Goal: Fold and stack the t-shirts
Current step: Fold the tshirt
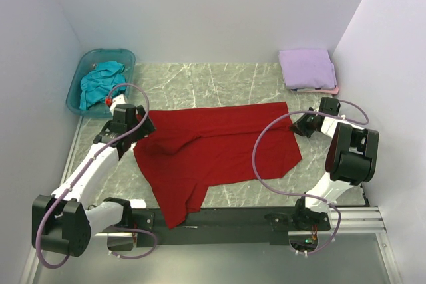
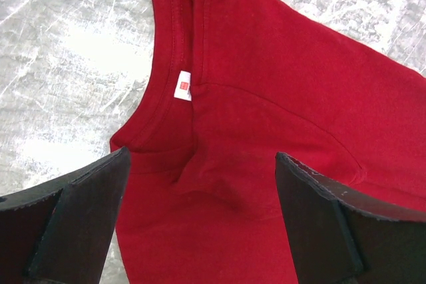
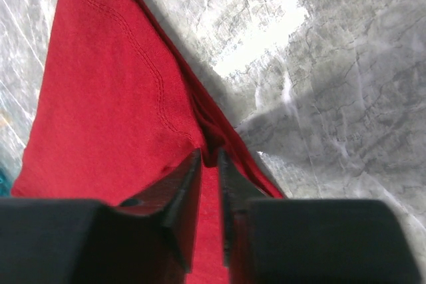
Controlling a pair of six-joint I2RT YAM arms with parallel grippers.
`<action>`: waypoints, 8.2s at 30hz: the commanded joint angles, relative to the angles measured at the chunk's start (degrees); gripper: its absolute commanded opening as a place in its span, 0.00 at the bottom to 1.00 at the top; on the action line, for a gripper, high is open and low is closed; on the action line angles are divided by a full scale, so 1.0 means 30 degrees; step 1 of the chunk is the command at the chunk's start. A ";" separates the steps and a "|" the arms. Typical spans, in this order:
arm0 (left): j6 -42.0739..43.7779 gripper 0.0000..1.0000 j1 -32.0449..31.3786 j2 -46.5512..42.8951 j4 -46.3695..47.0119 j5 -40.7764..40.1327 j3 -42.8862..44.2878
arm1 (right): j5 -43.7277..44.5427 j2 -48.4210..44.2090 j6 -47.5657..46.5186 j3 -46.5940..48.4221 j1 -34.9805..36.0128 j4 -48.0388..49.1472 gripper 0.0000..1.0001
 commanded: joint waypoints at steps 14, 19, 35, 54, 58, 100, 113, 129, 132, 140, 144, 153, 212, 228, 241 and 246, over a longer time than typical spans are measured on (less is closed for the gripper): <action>-0.0990 0.99 -0.0044 0.0978 0.0148 0.2659 -0.0413 | 0.0142 -0.0835 -0.0005 0.0525 -0.0107 -0.0384 0.00; -0.1460 0.99 -0.0044 0.2120 -0.0291 0.2808 -0.0618 | -0.0065 -0.0835 -0.0005 0.0524 -0.0107 -0.0238 0.00; -0.1694 0.86 -0.0073 0.4758 0.0353 0.4065 -0.0354 | -0.0446 -0.0601 -0.0005 0.0524 -0.0107 -0.0033 0.00; -0.1782 0.83 -0.0074 0.2737 -0.0085 0.4506 -0.1000 | 0.5678 -0.6987 -0.0005 -0.0326 0.4253 -0.2989 0.39; -0.1636 0.85 -0.0074 0.2854 -0.0057 0.4506 -0.0970 | 0.1360 -0.6931 0.0871 -0.0910 0.6534 -0.0776 0.52; 0.0825 0.97 -0.0074 0.5725 0.1965 0.5210 0.0289 | -0.1354 0.6898 0.6821 0.3190 1.9169 1.5788 0.70; 0.0943 0.93 -0.0074 0.5667 0.1380 0.5591 0.1343 | -0.1998 0.6430 0.6793 0.5267 1.9405 1.4207 0.70; 0.0943 0.94 -0.0074 0.4495 0.0471 0.4506 0.1550 | -0.2233 0.7424 0.6644 0.8082 1.8409 1.1599 0.65; 0.0914 0.93 -0.0074 0.4320 0.0441 0.4506 0.1228 | -0.2351 0.7340 0.6587 0.7938 1.8146 1.1307 0.57; 0.1001 0.91 -0.0074 0.5138 0.0617 0.3833 0.0904 | -0.1997 0.4118 0.4682 0.4424 1.8174 1.0279 0.47; 0.1264 0.86 -0.0074 0.5928 0.0910 0.3890 0.1050 | -0.2671 0.3764 0.4945 0.3192 1.8349 1.1156 0.40; 0.1089 0.83 -0.0074 0.5989 0.0705 0.4301 0.0612 | -0.3053 0.5607 0.6030 0.2809 1.8614 1.3472 0.27; 0.1118 0.17 0.1538 1.4924 -0.0818 0.6587 1.1334 | 1.1213 0.7628 -1.2628 1.2094 2.4648 0.0907 0.43; 0.1177 0.17 0.1538 1.4778 -0.0906 0.6557 1.1276 | 1.3148 0.9477 -1.3980 1.2888 2.4942 0.0699 0.36; 0.1207 0.16 0.1567 1.3288 -0.1988 0.6089 1.1393 | 1.0837 0.6934 -1.4038 1.2215 2.4913 -0.0411 0.00; 0.0826 0.22 0.1567 1.1647 -0.3103 0.6555 1.0402 | 0.9430 0.5495 -1.4010 1.1511 2.4854 -0.1495 0.00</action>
